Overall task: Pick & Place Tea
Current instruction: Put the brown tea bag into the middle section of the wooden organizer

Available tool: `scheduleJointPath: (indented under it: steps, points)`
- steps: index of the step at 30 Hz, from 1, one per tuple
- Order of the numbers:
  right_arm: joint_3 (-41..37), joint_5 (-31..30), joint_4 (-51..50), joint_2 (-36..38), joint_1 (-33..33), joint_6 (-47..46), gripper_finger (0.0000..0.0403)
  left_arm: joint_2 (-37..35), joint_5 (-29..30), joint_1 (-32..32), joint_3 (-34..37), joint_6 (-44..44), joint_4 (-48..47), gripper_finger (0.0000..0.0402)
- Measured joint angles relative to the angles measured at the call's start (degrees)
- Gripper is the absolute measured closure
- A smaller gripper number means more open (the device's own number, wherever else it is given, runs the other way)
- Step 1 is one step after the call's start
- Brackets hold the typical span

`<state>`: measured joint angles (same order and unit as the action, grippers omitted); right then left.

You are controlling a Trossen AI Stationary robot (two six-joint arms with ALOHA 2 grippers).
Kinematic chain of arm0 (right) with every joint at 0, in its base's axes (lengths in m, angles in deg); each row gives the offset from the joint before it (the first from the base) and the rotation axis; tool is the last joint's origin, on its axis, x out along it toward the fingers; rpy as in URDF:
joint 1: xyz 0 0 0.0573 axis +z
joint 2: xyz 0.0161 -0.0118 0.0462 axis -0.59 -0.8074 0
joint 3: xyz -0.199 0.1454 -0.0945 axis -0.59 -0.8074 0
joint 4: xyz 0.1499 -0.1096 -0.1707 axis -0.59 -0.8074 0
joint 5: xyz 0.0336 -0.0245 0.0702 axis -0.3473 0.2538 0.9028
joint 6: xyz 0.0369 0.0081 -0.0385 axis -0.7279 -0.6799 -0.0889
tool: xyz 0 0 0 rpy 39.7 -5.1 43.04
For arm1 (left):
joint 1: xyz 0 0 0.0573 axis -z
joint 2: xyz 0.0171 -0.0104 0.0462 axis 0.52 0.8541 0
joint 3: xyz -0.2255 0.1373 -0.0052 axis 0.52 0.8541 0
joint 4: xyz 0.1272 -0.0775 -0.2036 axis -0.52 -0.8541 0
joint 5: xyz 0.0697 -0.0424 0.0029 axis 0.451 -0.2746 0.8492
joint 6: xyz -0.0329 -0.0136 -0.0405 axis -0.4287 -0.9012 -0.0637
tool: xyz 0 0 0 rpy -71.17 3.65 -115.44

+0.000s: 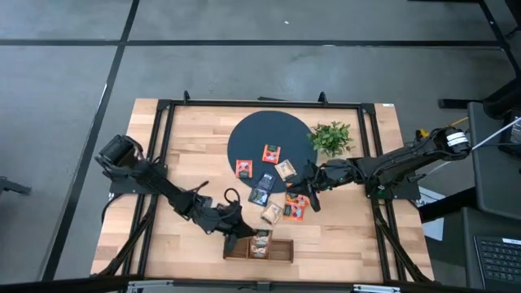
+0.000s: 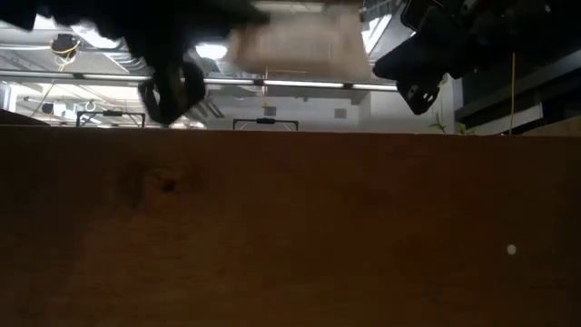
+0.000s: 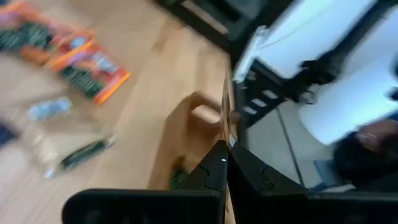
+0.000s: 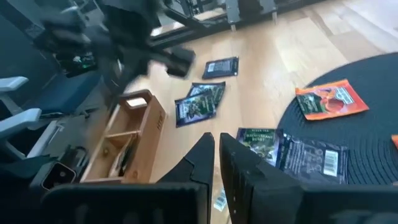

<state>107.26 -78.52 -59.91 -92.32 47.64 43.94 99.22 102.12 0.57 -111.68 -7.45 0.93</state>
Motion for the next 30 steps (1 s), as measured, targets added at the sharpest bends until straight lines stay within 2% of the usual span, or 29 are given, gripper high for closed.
scheduleJointPath:
  steps: [3,9,19,25,30]
  points:
    - [0.00,0.02,0.23,0.00,0.41,0.00,0.0373,2.68,1.52,0.00,0.01,-4.40,0.46,0.0399]
    - [0.00,0.02,0.18,0.00,0.88,0.05,0.0373,6.69,0.90,0.86,-0.46,-8.36,3.57,0.0400]
    - [0.00,0.02,0.02,0.00,0.88,0.22,0.0373,7.03,-0.75,1.57,-1.20,-4.33,2.62,0.0398]
    - [0.00,0.02,-0.01,0.00,0.88,0.22,0.0373,7.03,-0.53,2.00,-1.20,-5.36,-1.80,0.0398]
    - [0.00,0.02,0.03,-0.02,0.88,0.31,0.0373,7.03,-0.58,2.14,-1.18,-6.30,-1.76,0.0397]
